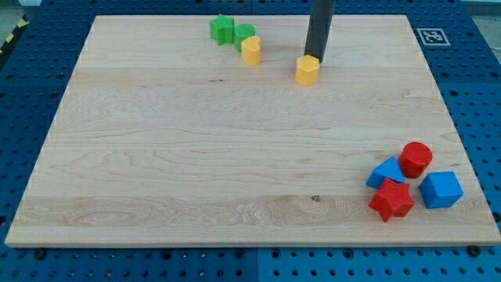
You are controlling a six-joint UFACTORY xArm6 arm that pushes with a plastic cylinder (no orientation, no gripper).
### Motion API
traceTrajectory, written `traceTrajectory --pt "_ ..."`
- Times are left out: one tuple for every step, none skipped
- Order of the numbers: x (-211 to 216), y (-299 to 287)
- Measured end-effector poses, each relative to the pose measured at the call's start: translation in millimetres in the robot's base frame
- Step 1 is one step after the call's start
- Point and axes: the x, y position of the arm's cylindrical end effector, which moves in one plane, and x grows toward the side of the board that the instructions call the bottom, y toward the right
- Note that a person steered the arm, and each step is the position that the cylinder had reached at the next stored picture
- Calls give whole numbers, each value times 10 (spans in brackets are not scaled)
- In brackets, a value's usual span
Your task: Push the hexagon towards the triangle
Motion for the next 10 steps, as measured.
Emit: traceTrajectory --pt "0 0" --pt "0 -79" --pt "0 -246" --pt "241 -252" --pt "538 -252" --pt "885 -251" --pt "1207 -179" --pt "1529 -31" --pt "1831 85" --pt "1767 -200"
